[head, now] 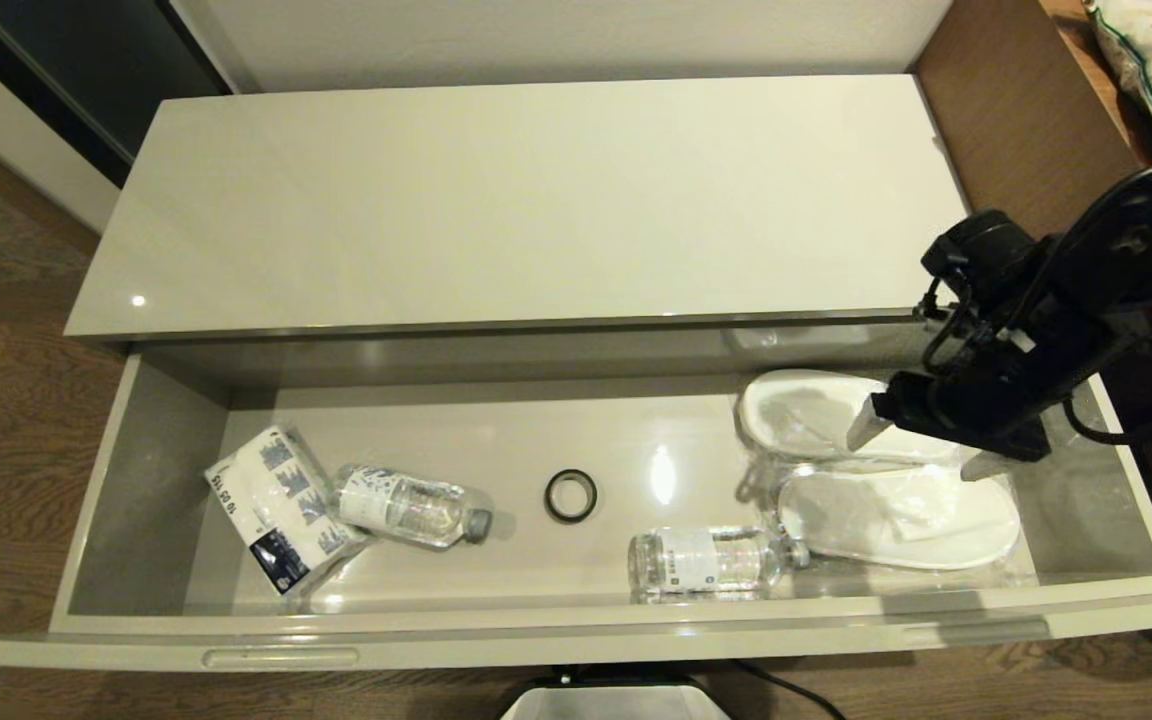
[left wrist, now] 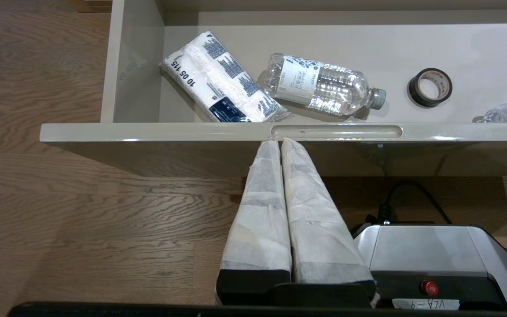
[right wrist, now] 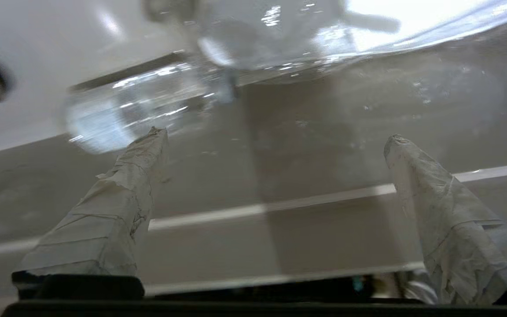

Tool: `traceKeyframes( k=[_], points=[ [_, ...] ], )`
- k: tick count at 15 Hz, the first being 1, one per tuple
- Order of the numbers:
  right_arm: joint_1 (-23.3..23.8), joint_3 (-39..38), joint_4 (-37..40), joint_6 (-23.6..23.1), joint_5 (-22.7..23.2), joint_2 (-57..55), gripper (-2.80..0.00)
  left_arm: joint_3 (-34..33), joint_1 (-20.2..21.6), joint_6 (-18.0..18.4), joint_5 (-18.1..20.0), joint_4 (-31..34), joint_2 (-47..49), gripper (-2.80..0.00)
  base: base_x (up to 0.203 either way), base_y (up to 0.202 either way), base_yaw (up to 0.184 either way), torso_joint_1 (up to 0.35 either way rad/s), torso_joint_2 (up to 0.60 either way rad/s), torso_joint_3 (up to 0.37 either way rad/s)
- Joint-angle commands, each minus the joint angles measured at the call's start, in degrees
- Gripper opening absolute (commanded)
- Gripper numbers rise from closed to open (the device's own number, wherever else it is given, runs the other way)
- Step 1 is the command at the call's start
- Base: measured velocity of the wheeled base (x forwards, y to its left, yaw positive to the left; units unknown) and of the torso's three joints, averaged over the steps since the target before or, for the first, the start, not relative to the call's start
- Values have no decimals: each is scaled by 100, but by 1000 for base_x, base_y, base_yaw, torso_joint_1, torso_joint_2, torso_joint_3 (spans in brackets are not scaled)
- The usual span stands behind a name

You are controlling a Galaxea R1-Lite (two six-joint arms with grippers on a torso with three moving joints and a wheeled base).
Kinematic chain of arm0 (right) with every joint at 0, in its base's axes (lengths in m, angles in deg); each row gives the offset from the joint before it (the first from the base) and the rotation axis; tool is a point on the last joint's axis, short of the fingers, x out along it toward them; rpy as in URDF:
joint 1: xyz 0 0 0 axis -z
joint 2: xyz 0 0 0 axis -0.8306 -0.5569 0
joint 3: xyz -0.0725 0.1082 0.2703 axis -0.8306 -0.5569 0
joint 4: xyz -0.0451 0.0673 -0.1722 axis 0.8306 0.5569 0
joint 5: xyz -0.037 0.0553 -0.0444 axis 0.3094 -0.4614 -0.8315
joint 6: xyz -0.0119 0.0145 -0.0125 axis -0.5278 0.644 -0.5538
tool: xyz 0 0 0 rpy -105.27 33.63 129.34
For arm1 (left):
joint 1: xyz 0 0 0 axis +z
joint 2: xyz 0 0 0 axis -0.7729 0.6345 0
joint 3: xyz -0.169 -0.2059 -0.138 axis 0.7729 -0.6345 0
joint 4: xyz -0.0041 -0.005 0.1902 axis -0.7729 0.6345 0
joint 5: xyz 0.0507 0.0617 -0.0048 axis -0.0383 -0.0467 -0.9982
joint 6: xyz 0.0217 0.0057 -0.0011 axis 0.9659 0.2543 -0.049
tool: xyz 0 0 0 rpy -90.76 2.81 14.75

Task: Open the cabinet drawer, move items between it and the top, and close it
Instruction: Take out the disposable slippers from the drawer

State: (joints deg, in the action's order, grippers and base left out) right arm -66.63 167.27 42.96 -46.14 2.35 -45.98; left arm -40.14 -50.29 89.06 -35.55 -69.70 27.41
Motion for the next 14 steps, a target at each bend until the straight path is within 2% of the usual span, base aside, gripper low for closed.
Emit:
traceKeyframes(
  k=[1, 3, 4, 6, 8, 10, 14],
  points=[
    [-125, 15, 4, 10, -352, -459, 0, 1, 2, 2, 0, 3, -2, -280, 0, 0, 0, 0, 0, 0],
    [-254, 187, -154, -12, -553, -631, 0, 1, 2, 2, 0, 3, -2, -280, 0, 0, 0, 0, 0, 0],
    [-364, 313, -415, -57, -793, -831, 0, 1, 2, 2, 0, 3, -2, -280, 0, 0, 0, 0, 0, 0],
    [-662, 368, -814, -506, -1447, -1029, 0, 1, 2, 2, 0, 3, -2, -280, 0, 0, 0, 0, 0, 0],
    [-834, 347, -1159, -673, -1947, -1238, 0, 1, 2, 2, 0, 3, -2, -280, 0, 0, 0, 0, 0, 0],
    [-948, 291, -1334, -1046, -2175, -1285, 0, 1, 2, 2, 0, 3, -2, -280, 0, 0, 0, 0, 0, 0],
    [-1149, -137, -2043, -1387, -2593, -1438, 0, 1, 2, 2, 0, 3, -2, -280, 0, 0, 0, 0, 0, 0]
  ],
)
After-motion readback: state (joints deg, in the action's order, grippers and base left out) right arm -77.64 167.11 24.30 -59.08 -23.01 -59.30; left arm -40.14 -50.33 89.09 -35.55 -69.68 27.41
